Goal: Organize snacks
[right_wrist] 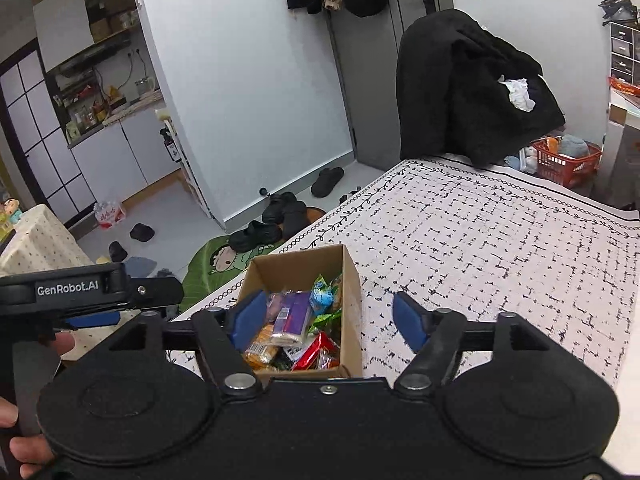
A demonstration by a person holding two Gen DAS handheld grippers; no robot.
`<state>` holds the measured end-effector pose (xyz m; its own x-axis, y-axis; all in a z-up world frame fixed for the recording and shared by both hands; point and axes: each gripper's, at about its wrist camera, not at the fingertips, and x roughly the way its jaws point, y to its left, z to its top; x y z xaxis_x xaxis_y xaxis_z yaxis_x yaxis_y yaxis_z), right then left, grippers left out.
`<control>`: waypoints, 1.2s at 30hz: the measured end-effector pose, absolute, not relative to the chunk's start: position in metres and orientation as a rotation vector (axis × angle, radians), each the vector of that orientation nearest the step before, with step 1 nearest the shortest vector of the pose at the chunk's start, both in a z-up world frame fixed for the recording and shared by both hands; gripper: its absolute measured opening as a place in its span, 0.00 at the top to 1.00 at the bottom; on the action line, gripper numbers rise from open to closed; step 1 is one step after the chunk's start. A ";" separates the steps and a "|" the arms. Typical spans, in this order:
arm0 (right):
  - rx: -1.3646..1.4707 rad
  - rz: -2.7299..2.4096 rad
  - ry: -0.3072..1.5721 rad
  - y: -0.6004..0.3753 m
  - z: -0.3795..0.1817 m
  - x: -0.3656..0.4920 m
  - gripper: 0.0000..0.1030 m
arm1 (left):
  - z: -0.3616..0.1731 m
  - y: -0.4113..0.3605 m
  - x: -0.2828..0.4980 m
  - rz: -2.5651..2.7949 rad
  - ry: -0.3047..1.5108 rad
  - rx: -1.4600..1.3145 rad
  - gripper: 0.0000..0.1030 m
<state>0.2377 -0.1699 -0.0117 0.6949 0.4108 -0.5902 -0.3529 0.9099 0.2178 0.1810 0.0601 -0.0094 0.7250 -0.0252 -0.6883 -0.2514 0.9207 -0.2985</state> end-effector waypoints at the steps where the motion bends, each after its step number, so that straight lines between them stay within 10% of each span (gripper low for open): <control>1: 0.088 0.423 0.677 -0.172 -0.010 0.235 0.22 | -0.008 0.060 0.176 0.124 0.750 -0.380 0.00; 12: 0.117 0.397 0.664 -0.190 0.002 0.201 0.00 | 0.004 0.055 0.132 0.105 0.743 -0.285 0.00; 36: 0.115 0.392 0.645 -0.209 0.014 0.124 0.00 | 0.028 0.060 0.042 0.105 0.687 -0.190 0.00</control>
<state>0.1240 -0.2085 0.0141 0.7286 0.3905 -0.5627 -0.3198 0.9204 0.2248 0.0420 0.0599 0.0277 0.7691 0.0340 -0.6383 -0.1588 0.9774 -0.1393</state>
